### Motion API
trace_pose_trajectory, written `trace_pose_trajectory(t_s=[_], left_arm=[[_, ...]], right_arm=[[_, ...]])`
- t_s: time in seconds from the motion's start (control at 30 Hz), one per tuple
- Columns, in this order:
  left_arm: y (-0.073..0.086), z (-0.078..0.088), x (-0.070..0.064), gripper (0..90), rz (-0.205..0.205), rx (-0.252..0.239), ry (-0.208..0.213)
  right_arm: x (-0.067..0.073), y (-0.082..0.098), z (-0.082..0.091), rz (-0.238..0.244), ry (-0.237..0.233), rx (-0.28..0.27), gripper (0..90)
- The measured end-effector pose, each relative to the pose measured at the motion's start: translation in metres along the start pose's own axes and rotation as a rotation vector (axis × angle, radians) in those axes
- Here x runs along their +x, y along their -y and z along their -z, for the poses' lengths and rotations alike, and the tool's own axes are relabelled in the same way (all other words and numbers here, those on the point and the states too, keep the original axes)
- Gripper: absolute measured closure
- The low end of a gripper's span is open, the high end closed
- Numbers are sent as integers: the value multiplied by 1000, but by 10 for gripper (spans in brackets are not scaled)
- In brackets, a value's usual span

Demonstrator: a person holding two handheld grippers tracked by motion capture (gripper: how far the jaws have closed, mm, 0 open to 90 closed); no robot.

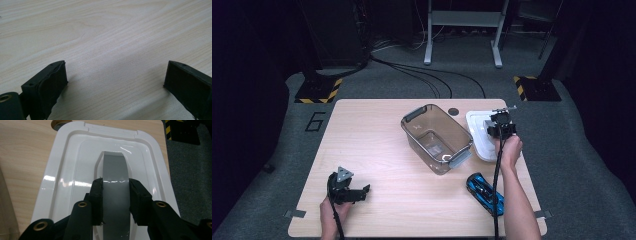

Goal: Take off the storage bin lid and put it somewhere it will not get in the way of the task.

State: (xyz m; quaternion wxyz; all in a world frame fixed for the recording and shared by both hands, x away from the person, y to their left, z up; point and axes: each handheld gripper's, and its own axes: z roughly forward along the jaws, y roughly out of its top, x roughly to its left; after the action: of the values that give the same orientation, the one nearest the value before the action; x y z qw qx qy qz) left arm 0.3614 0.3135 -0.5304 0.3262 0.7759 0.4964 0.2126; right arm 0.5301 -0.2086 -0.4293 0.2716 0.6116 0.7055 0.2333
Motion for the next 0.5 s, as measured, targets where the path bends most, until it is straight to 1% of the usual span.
trace_pose_trajectory(t_s=[0.23, 0.27, 0.3, 0.33, 0.37, 0.4, 0.5], left_arm=[[0, 0, 0, 42, 4, -1, 1], [0, -1, 0, 42, 3, -10, -7], [0, -1, 0, 42, 3, -10, -6], [0, 0, 0, 42, 7, 0, 2], [0, -1, -1, 42, 9, -11, -5], [0, -1, -1, 42, 9, -10, -4], [0, -1, -1, 42, 9, -10, -5]], right_arm=[[2, 10, -15, -21, -1, 20, 664], [2, 11, -17, -32, -2, 23, 664], [2, 13, -20, -44, -11, 29, 664], [2, 14, -22, -51, -11, 32, 663], [3, 15, -24, -53, -8, 38, 663], [4, 16, -26, -45, -9, 39, 663], [5, 19, -30, -46, -7, 52, 662]])
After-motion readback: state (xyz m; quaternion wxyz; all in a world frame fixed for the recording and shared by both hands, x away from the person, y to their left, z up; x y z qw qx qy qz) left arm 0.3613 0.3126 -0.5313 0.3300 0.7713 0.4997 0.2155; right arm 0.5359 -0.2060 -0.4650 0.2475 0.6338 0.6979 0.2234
